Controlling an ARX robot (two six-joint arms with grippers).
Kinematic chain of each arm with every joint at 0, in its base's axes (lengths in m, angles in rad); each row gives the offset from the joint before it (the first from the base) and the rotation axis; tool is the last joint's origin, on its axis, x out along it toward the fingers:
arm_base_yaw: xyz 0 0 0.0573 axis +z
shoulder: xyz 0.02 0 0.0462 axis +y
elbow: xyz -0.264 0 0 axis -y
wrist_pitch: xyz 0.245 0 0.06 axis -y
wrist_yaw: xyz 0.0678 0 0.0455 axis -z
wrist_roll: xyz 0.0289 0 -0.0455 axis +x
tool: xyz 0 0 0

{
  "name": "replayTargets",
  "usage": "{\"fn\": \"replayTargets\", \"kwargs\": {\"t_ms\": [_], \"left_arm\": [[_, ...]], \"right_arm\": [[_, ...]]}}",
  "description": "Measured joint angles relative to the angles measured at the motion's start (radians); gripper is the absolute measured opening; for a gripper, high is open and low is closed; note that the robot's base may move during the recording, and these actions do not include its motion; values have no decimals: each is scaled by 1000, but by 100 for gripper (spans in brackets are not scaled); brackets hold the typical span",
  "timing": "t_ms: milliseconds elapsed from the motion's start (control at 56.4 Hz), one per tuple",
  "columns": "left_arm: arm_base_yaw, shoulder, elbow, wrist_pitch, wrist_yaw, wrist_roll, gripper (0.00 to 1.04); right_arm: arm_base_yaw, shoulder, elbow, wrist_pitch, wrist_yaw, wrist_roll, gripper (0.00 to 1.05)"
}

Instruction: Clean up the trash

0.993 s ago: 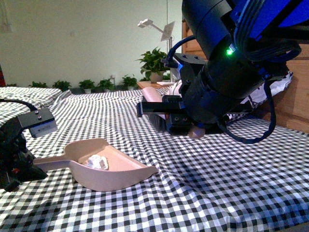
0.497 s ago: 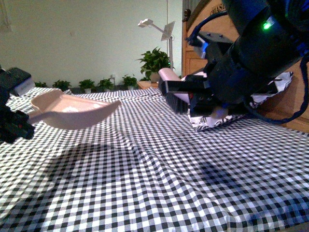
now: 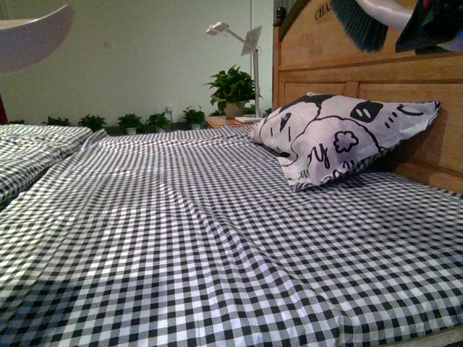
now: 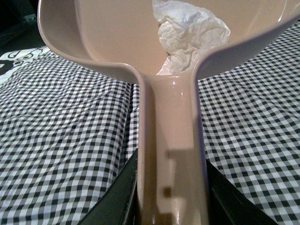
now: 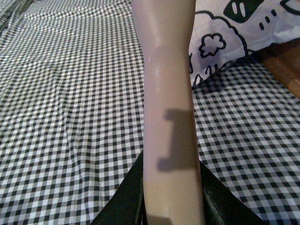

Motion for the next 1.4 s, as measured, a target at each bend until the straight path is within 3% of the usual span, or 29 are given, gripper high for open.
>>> {"fn": "replayTargets", "kwargs": {"t_ms": [638,1011,1401], "left_arm": [[-109,-550,-362,-126,-132,-104,28],[-182,-717,-473,-192,-183,-154,28],[-179,-766,-522,-206,-172,-190,28]], "right_arm": [[-76,-405,-206,-31,-199,70,21],[-67,-538,-264,-74,-206,106,21],[-27,-566,-265,-85,-173,105,21]]}}
